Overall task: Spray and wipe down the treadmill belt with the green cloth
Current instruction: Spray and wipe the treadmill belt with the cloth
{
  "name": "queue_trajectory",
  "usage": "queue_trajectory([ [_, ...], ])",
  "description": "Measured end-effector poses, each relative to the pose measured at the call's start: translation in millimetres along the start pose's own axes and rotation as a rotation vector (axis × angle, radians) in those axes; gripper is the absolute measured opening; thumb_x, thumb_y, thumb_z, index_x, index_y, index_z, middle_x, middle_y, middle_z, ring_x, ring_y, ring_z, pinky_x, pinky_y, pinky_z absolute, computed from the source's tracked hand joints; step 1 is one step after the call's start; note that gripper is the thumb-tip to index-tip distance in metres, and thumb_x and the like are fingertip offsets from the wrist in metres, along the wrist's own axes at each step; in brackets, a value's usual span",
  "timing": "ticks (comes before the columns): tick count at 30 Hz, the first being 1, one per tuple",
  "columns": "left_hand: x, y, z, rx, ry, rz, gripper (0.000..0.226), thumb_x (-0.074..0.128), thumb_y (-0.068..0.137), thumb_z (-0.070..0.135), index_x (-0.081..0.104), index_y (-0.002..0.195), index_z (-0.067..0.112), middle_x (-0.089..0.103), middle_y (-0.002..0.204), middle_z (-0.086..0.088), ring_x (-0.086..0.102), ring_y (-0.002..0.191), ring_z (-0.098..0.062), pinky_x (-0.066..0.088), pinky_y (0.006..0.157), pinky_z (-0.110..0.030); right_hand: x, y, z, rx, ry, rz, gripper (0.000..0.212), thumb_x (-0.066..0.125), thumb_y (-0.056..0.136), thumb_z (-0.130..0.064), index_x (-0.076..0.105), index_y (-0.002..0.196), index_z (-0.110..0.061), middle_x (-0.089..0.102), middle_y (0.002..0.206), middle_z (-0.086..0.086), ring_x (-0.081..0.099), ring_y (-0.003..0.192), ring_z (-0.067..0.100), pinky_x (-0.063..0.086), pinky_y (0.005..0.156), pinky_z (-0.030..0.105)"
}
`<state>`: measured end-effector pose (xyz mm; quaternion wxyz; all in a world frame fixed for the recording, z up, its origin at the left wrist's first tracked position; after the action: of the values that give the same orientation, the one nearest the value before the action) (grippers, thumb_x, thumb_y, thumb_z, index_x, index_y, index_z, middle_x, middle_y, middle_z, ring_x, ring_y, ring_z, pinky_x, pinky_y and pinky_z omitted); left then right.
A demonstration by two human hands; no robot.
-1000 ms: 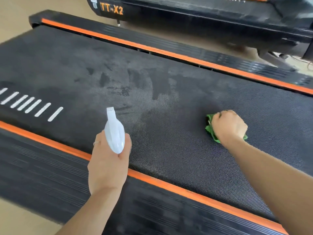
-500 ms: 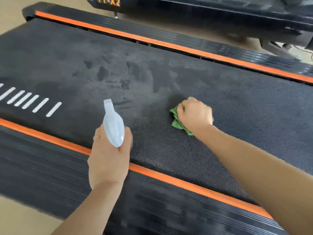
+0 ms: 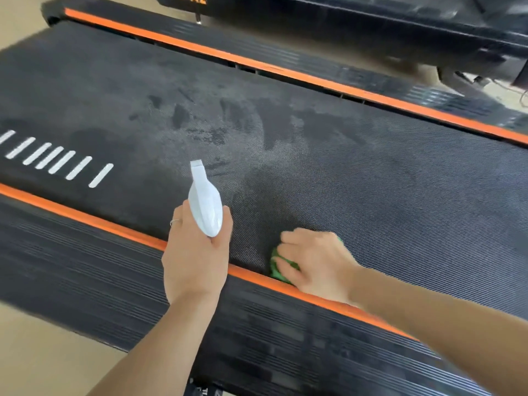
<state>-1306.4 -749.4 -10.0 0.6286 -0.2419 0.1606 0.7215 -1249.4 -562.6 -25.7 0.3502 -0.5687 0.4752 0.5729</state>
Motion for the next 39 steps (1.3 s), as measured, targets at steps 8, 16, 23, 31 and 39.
queue_trajectory([
  [8, 3, 4, -3, 0.062, 0.062, 0.031, 0.043, 0.054, 0.101, 0.053, 0.054, 0.125, 0.017, 0.049, 0.112, 0.007, 0.048, 0.092, -0.022, 0.037, 0.083, -0.037, 5, 29, 9, -0.043, -0.081, 0.190, 0.033, 0.049, 0.098, -0.030, 0.055, 0.068, -0.018, 0.052, 0.075, 0.000, 0.054, 0.066, 0.024, 0.039, 0.048, 0.032],
  [16, -1, 5, -2, -0.015, -0.102, -0.005, 0.022, 0.065, 0.098, 0.039, 0.060, 0.110, 0.021, 0.064, 0.110, 0.002, 0.060, 0.099, -0.024, 0.044, 0.086, -0.035, 14, 60, 3, 0.147, -0.062, 0.166, 0.036, 0.045, 0.093, -0.037, 0.060, 0.066, -0.018, 0.055, 0.073, -0.002, 0.060, 0.065, 0.025, 0.026, 0.047, 0.026],
  [23, -42, 7, 39, -0.088, -0.217, -0.133, 0.028, 0.066, 0.075, 0.028, 0.073, 0.101, 0.021, 0.072, 0.083, -0.001, 0.062, 0.067, -0.016, 0.053, 0.065, -0.023, 1, -20, 16, 0.274, -0.080, 0.132, 0.039, 0.040, 0.093, -0.042, 0.058, 0.065, -0.021, 0.051, 0.071, -0.005, 0.060, 0.066, 0.022, 0.033, 0.045, 0.026],
  [31, -78, -25, 37, -0.084, 0.017, -0.580, 0.024, 0.071, 0.086, 0.003, 0.077, 0.094, 0.025, 0.079, 0.102, 0.005, 0.063, 0.084, -0.009, 0.047, 0.071, -0.024, 6, -18, 15, 0.312, -0.152, 0.012, 0.039, 0.042, 0.097, -0.039, 0.061, 0.071, -0.019, 0.052, 0.074, -0.005, 0.060, 0.069, 0.024, 0.032, 0.048, 0.028],
  [39, -87, -50, 1, -0.175, 0.159, -0.689, 0.018, 0.077, 0.089, 0.035, 0.077, 0.095, 0.019, 0.077, 0.095, -0.003, 0.052, 0.066, -0.011, 0.046, 0.065, -0.025, -20, -99, 80, 0.850, -0.188, -0.004, 0.038, 0.040, 0.103, -0.037, 0.067, 0.093, -0.012, 0.058, 0.096, 0.004, 0.060, 0.091, 0.034, 0.034, 0.063, 0.035],
])
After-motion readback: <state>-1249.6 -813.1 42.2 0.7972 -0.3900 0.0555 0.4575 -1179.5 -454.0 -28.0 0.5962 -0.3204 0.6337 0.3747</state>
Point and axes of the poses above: each hand's wrist, its own y-axis towards the middle knuckle, its own x-axis out of the palm, z = x × y, the point moved 8 cm from there along y, towards the middle knuckle
